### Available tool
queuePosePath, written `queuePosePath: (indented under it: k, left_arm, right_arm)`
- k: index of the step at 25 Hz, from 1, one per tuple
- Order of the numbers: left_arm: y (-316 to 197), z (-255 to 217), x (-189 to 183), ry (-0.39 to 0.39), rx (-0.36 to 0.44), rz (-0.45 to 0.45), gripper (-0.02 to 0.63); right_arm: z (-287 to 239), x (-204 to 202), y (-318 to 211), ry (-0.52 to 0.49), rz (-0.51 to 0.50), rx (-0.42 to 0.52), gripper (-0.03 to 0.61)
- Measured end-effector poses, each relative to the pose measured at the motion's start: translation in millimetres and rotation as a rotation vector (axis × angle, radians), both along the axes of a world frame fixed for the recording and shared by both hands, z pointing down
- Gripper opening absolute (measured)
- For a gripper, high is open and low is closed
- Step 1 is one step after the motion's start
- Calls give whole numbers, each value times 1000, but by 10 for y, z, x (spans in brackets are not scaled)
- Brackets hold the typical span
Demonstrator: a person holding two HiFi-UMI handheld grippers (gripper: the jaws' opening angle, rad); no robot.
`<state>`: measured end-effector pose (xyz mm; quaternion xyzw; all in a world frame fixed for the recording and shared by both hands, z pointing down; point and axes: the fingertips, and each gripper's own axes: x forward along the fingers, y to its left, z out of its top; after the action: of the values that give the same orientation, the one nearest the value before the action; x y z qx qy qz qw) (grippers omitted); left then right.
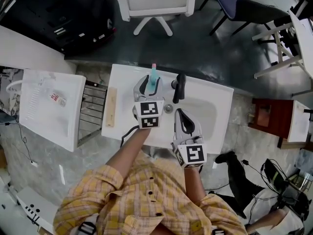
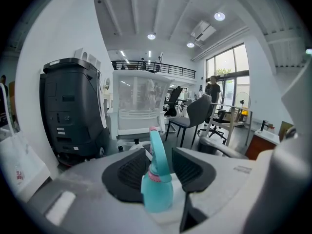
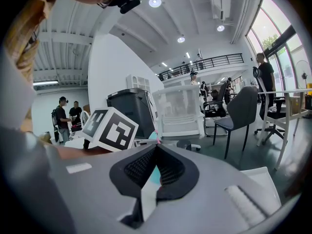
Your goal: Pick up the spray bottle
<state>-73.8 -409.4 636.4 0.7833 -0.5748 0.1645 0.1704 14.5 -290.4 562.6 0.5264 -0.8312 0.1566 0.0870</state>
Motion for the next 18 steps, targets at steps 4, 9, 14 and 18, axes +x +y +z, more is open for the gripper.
queuePosePath:
  k: [4,9,14,18]
  left_arm:
    - [-40,21,-5,4,-5,-10,143]
    - [-71,33,-2,-16,7,-21,77]
    - [-68,18,-28,-29,15,-28,77]
    - [-48,1,-43,-25,16,-35,77]
  right_arm:
    - [2,10,-15,2,0,-4,2]
    - [12,51,-11,5,2,-4,2]
    - [-12,59,7,7,-1,-2,2]
    - [-40,87,23,9,-2,2,2]
